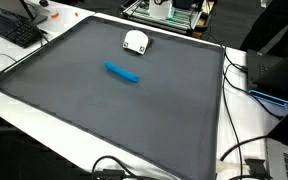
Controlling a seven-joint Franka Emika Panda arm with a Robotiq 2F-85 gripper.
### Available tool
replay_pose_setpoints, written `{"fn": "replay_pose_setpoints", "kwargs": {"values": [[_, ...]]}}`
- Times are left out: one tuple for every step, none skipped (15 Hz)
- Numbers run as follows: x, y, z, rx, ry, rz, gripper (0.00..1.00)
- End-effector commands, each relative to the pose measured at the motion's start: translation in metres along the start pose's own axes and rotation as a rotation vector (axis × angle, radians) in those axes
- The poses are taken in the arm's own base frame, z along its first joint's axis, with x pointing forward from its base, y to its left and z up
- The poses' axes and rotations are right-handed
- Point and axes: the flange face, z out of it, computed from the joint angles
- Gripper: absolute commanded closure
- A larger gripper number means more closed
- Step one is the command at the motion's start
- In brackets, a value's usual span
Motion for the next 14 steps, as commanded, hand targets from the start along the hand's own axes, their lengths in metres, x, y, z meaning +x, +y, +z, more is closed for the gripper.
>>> {"fn": "replay_pose_setpoints", "kwargs": {"values": [[0.0,0.0,-0.001,0.0,-0.001,0.0,0.0],[0.0,0.0,-0.001,0.0,-0.001,0.0,0.0],[0.0,0.0,-0.001,0.0,-0.001,0.0,0.0],[0.0,0.0,-0.001,0.0,-0.001,0.0,0.0],[0.0,0.0,-0.001,0.0,-0.001,0.0,0.0],[0.0,0.0,-0.001,0.0,-0.001,0.0,0.0],[0.0,0.0,-0.001,0.0,-0.001,0.0,0.0],[0.003,-0.01,0.007,0.064,0.051,0.095,0.0],[0.005,-0.014,0.008,0.103,0.068,0.136,0.0],[0.009,-0.022,0.017,0.134,0.074,0.187,0.0],[0.012,-0.027,0.021,0.166,0.089,0.233,0.0],[0.015,-0.033,0.033,0.186,0.089,0.288,0.0],[0.017,-0.038,0.041,0.207,0.097,0.34,0.0],[0.02,-0.043,0.053,0.219,0.095,0.394,0.0]]}}
